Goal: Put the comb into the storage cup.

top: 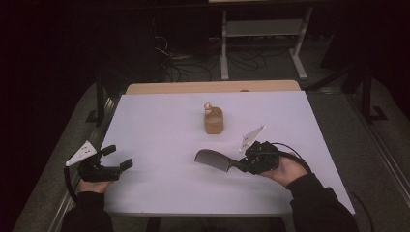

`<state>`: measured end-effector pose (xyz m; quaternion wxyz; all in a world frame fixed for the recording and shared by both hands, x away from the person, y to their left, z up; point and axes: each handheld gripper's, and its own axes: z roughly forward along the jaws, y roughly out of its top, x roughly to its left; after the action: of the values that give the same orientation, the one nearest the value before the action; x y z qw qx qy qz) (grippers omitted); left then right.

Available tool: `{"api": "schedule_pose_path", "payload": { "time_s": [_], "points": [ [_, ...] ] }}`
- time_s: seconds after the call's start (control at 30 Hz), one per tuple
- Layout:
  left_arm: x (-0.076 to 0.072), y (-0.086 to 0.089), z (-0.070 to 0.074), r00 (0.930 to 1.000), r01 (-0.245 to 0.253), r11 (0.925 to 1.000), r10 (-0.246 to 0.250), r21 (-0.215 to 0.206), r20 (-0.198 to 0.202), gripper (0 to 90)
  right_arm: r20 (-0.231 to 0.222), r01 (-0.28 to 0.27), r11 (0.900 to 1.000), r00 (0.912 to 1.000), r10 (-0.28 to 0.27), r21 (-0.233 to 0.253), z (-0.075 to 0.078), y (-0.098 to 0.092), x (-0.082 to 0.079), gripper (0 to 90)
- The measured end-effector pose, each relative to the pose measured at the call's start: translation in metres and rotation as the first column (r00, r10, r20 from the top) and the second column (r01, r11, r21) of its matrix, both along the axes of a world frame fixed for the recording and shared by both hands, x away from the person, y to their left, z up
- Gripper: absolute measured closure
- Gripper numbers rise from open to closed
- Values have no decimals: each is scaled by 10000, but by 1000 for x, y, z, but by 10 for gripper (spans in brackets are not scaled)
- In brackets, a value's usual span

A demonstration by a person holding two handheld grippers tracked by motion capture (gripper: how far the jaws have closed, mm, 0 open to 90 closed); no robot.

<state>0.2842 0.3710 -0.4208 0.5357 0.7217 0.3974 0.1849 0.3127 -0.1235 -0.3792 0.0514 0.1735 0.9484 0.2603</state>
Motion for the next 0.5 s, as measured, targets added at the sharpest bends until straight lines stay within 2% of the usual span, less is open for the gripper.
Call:
{"api": "schedule_pose_path", "payload": {
  "time_s": [0.5],
  "points": [
    [0,-1,0,10000,55,10000,-55,-24,16,0,404,-126,9992,9991,111,386,21,8,6,712]
  ]
}}
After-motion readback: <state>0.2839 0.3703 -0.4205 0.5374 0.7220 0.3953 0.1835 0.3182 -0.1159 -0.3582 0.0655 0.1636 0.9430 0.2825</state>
